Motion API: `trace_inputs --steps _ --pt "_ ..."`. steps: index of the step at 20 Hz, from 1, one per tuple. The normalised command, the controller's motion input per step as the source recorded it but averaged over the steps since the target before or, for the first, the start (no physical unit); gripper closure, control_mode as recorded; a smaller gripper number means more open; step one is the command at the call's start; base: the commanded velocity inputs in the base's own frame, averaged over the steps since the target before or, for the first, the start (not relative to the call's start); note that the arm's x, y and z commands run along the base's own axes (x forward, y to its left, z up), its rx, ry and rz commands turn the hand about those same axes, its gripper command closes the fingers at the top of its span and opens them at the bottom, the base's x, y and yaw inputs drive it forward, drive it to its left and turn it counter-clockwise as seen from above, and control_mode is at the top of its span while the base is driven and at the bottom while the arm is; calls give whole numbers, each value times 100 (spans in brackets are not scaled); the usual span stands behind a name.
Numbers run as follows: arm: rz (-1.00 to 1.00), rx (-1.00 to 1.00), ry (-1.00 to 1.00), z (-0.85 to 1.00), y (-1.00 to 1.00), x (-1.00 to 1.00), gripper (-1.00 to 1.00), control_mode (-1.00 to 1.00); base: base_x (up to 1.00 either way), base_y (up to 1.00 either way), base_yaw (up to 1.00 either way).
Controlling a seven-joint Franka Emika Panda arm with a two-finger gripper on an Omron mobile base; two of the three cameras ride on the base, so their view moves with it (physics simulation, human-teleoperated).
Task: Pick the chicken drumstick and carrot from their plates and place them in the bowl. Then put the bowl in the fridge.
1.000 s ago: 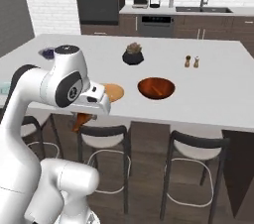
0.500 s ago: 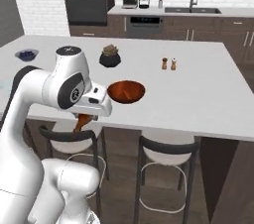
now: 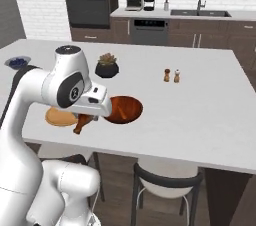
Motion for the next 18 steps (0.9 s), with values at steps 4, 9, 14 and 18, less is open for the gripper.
trace_inputs --steps 4,9,14,18 --pt "0 0 0 0 0 0 100 100 22 -46 14" --pt "0 0 0 0 0 0 100 100 49 -17 5" --pt "0 0 0 0 0 0 100 100 60 0 0" --pt "0 0 0 0 0 72 100 -100 19 0 0"
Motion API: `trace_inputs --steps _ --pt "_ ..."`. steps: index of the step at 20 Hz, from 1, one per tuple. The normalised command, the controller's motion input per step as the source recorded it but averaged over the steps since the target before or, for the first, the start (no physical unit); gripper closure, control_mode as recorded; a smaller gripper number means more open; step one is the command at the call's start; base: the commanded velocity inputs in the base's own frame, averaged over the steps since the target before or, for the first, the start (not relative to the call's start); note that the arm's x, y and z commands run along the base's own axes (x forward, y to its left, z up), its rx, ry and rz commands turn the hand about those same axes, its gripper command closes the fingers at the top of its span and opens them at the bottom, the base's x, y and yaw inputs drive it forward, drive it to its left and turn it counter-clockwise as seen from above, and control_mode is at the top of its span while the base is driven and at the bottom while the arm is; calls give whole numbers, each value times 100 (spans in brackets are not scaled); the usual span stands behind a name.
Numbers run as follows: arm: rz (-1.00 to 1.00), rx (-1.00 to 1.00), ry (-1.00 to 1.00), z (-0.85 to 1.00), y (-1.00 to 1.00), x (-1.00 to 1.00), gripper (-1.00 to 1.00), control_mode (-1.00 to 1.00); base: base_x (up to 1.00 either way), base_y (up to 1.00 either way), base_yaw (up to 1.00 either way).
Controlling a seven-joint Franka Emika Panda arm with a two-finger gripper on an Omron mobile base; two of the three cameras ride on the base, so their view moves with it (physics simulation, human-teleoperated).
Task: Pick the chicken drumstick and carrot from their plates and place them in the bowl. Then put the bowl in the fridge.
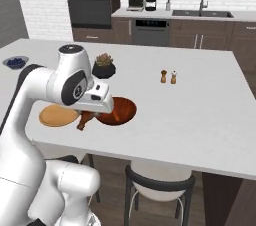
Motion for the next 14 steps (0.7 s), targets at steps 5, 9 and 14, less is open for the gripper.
trace_inputs --steps 5,9,14 --pt "0 0 0 0 18 100 100 -100 0 0 0" --pt "0 0 0 -16 44 100 100 -100 0 0 0" --pt "0 1 0 -52 7 96 100 -100 0 0 0"
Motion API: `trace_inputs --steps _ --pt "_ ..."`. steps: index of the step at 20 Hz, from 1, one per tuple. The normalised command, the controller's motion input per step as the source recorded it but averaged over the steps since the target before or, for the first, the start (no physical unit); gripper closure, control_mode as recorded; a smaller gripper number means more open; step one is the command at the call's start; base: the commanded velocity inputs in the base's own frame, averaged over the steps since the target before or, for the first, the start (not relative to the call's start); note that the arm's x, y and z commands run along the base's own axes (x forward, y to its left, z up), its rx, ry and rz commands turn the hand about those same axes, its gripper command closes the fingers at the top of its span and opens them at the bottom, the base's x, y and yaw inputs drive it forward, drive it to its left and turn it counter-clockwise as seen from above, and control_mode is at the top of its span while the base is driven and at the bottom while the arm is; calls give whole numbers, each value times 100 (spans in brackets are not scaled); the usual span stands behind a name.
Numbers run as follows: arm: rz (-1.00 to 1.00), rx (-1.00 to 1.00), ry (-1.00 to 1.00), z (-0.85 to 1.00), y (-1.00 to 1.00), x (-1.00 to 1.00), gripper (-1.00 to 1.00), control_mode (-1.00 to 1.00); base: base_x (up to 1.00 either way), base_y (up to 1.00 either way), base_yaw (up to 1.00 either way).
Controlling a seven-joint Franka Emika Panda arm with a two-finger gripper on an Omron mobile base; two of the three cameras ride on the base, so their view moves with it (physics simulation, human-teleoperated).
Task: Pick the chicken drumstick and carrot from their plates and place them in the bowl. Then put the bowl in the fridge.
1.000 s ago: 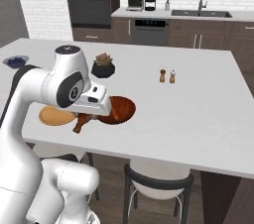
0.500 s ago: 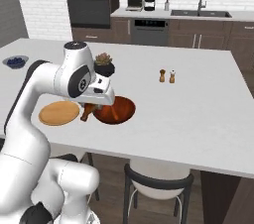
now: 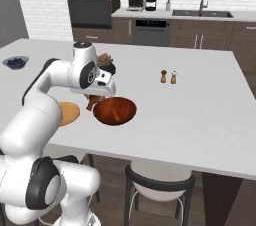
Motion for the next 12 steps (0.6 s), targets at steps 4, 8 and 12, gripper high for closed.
trace_inputs --steps 4,8,12 --pt "2 2 -2 -79 -10 60 100 -100 0 0 0" --pt "3 0 0 -83 -1 39 100 -100 0 0 0" --pt "2 0 0 -62 0 49 100 -100 0 0 0"
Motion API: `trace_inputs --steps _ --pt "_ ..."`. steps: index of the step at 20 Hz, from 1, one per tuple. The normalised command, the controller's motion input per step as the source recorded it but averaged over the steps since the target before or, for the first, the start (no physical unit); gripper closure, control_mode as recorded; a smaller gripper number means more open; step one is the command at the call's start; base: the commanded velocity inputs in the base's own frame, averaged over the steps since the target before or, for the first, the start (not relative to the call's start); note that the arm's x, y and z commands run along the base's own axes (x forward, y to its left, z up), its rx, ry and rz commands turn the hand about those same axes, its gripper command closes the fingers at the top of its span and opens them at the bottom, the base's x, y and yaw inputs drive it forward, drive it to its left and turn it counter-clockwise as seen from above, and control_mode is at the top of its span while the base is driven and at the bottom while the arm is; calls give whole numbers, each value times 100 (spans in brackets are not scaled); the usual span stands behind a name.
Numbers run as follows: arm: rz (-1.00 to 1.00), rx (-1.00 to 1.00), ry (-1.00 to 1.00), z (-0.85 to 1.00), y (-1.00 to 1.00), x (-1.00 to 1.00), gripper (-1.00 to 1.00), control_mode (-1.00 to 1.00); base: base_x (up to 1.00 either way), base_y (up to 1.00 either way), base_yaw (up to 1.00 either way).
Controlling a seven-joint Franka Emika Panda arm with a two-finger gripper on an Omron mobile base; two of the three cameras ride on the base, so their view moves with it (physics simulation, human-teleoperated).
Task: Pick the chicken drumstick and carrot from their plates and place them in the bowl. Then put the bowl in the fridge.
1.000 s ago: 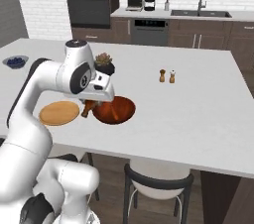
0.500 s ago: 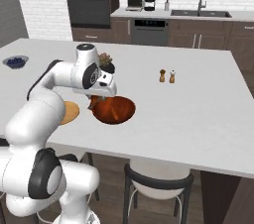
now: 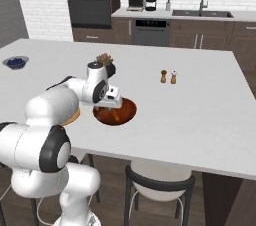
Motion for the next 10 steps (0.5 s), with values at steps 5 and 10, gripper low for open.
trace_inputs --steps 5,10 --pt "0 5 0 -2 -9 70 100 -100 0 0 0" --pt "0 1 0 -6 0 71 100 -100 0 0 0"
